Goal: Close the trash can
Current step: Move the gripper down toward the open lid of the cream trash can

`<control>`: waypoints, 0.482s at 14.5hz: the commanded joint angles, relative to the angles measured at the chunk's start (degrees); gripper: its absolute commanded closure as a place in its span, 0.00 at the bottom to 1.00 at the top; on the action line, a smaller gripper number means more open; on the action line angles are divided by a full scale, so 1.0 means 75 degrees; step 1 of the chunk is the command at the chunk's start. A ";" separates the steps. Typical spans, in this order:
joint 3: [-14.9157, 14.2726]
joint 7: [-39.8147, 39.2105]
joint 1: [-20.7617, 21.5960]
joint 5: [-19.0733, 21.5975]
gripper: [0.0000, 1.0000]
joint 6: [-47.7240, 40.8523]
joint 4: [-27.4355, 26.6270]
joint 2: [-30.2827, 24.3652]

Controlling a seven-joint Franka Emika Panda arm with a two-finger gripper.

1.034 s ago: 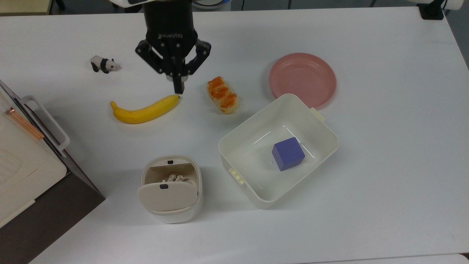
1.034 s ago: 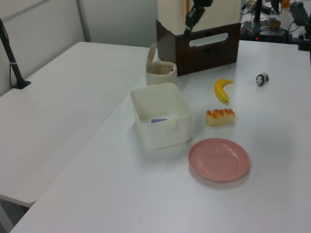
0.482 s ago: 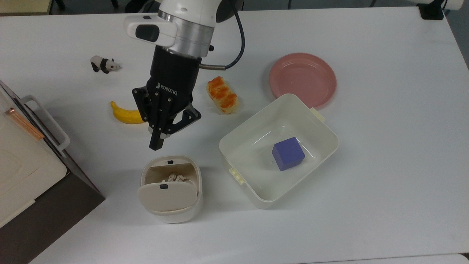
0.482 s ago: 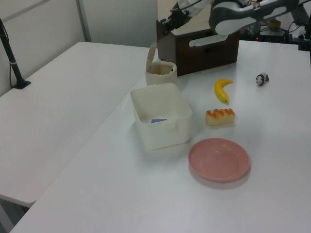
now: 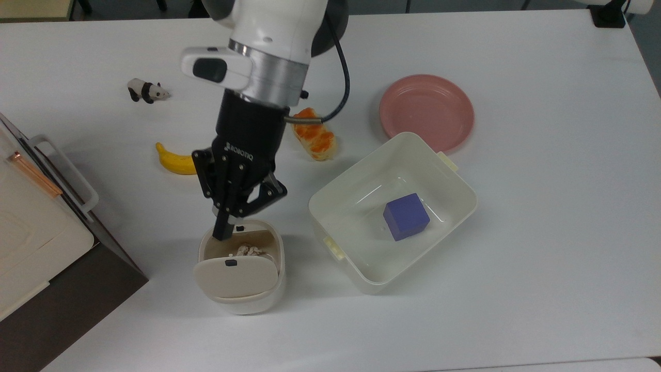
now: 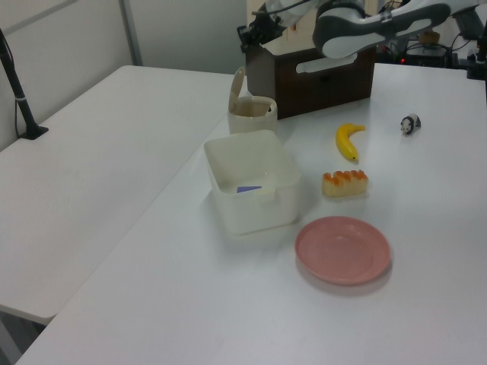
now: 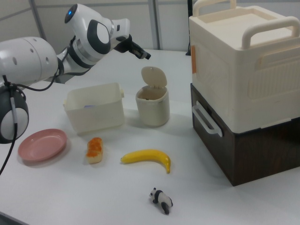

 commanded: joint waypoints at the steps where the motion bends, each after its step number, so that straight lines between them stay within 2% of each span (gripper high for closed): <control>1: -0.0460 0.0282 0.0604 -0.0187 0.99 -0.0185 0.0784 0.0728; 4: -0.0672 0.0294 0.0863 -0.0176 0.98 -0.0268 0.1022 0.0964; 7: -0.0684 0.0294 0.0875 -0.0176 0.98 -0.0280 0.1022 0.0965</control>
